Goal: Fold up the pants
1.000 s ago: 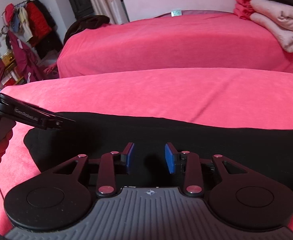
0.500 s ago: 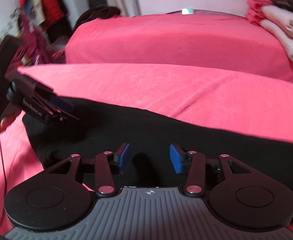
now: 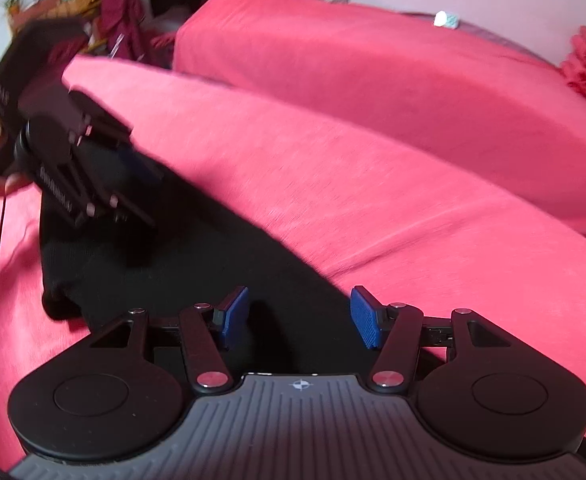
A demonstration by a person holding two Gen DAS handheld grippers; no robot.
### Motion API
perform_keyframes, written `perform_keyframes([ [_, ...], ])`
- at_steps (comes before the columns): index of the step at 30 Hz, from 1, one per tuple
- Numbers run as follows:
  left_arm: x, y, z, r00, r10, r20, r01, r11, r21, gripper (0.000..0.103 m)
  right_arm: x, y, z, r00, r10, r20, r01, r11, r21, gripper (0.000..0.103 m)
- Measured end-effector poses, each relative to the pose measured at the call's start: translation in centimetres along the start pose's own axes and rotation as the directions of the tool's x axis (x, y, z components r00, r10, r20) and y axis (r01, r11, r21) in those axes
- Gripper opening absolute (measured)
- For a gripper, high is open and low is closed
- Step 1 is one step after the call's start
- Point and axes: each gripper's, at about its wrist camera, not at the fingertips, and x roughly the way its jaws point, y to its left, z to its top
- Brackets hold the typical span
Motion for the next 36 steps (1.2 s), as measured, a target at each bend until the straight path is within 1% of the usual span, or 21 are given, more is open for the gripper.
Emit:
perform_keyframes([
  [1, -0.1, -0.2, -0.1, 1.000, 0.009, 0.007, -0.009, 1.000, 0.004, 0.103, 0.3, 0.3, -0.1, 1.000, -0.008, -0.013, 0.007, 1.000, -0.009, 0.059],
  [3, -0.3, -0.6, -0.5, 0.999, 0.036, 0.026, -0.036, 0.999, 0.019, 0.103, 0.4, 1.1, -0.5, 1.000, -0.030, -0.009, 0.030, 0.999, -0.035, 0.023],
  [4, -0.8, -0.6, -0.8, 0.998, 0.053, 0.035, -0.054, 0.998, 0.022, 0.103, 0.2, 1.4, -0.6, 0.999, -0.042, 0.000, 0.042, 0.998, -0.048, 0.022],
  [6, -1.0, -0.6, -0.9, 0.996, 0.079, 0.046, -0.079, 0.997, 0.017, 0.102, -0.1, 1.8, -0.7, 0.998, -0.066, 0.020, 0.067, 0.996, -0.060, 0.013],
  [7, -1.0, -0.5, -0.8, 0.994, 0.094, 0.051, -0.095, 0.995, 0.013, 0.097, -0.4, 1.9, -0.5, 0.995, -0.085, 0.043, 0.088, 0.994, -0.065, 0.013],
  [10, -1.0, 0.1, -0.8, 0.985, 0.157, 0.071, -0.154, 0.987, -0.046, 0.098, -0.6, 1.0, 0.0, 0.990, -0.113, 0.086, 0.113, 0.994, 0.001, 0.012],
  [11, -0.9, 0.2, -0.8, 0.983, 0.169, 0.071, -0.165, 0.984, -0.064, 0.102, -0.2, 0.8, -0.1, 0.991, -0.112, 0.072, 0.110, 0.994, 0.024, 0.013],
  [13, -1.1, 0.3, -1.0, 0.981, 0.180, 0.073, -0.174, 0.982, -0.077, 0.102, 1.1, 1.2, -0.6, 0.992, -0.128, 0.018, 0.128, 0.992, -0.004, 0.015],
  [14, -1.3, 0.2, -1.1, 0.979, 0.188, 0.075, -0.183, 0.981, -0.071, 0.101, 0.9, 1.7, -0.5, 0.989, -0.146, 0.033, 0.147, 0.989, -0.024, 0.018],
  [15, -1.4, 0.1, -1.3, 0.978, 0.195, 0.078, -0.191, 0.980, -0.064, 0.100, 0.4, 2.0, 0.0, 0.987, -0.150, 0.051, 0.151, 0.988, -0.017, 0.031],
  [16, -1.6, -0.1, -1.5, 0.976, 0.205, 0.080, -0.200, 0.978, -0.059, 0.102, -0.2, 2.1, 0.3, 0.986, -0.146, 0.083, 0.146, 0.989, 0.007, 0.037],
  [17, -1.8, -0.2, -1.8, 0.974, 0.214, 0.081, -0.209, 0.976, -0.060, 0.103, -0.8, 2.3, 0.7, 0.984, -0.131, 0.119, 0.129, 0.991, 0.025, 0.049],
  [18, -2.0, -0.3, -1.9, 0.973, 0.217, 0.084, -0.212, 0.975, -0.065, 0.103, -0.9, 2.5, 1.2, 0.984, -0.108, 0.143, 0.105, 0.994, 0.032, 0.055],
  [20, -2.5, -0.3, -2.3, 0.969, 0.231, 0.088, -0.224, 0.971, -0.081, 0.103, -0.2, 3.4, 2.3, 0.988, -0.050, 0.144, 0.049, 0.999, 0.014, 0.055],
  [24, -4.1, 0.0, -3.9, 0.964, 0.247, 0.098, -0.234, 0.964, -0.124, 0.103, 2.5, 6.3, 4.0, 0.992, 0.048, 0.114, -0.036, 0.994, -0.104, 0.052],
  [28, -5.2, 0.4, -5.5, 0.960, 0.261, 0.098, -0.243, 0.957, -0.160, 0.103, 5.4, 8.0, 5.5, 0.993, 0.096, 0.062, -0.087, 0.987, -0.136, 0.052],
  [31, -5.7, 0.7, -6.6, 0.959, 0.266, 0.095, -0.245, 0.952, -0.183, 0.103, 6.9, 9.4, 6.2, 0.996, 0.088, 0.011, -0.085, 0.981, -0.174, 0.052],
  [32, -5.8, 0.8, -6.9, 0.959, 0.267, 0.095, -0.245, 0.950, -0.191, 0.103, 7.1, 9.5, 6.2, 0.996, 0.090, 0.010, -0.087, 0.981, -0.173, 0.051],
  [34, -5.9, 1.0, -7.3, 0.959, 0.267, 0.095, -0.243, 0.948, -0.207, 0.103, 7.0, 9.7, 6.5, 0.994, 0.110, 0.007, -0.107, 0.982, -0.155, 0.026],
  [35, -5.9, 1.1, -7.4, 0.959, 0.266, 0.095, -0.242, 0.947, -0.211, 0.103, 7.0, 9.8, 6.6, 0.996, 0.092, 0.012, -0.088, 0.983, -0.160, 0.005],
  [36, -5.9, 1.1, -7.3, 0.959, 0.266, 0.097, -0.241, 0.947, -0.211, 0.103, 6.9, 9.8, 6.8, 0.996, 0.088, 0.011, -0.085, 0.983, -0.164, 0.006],
])
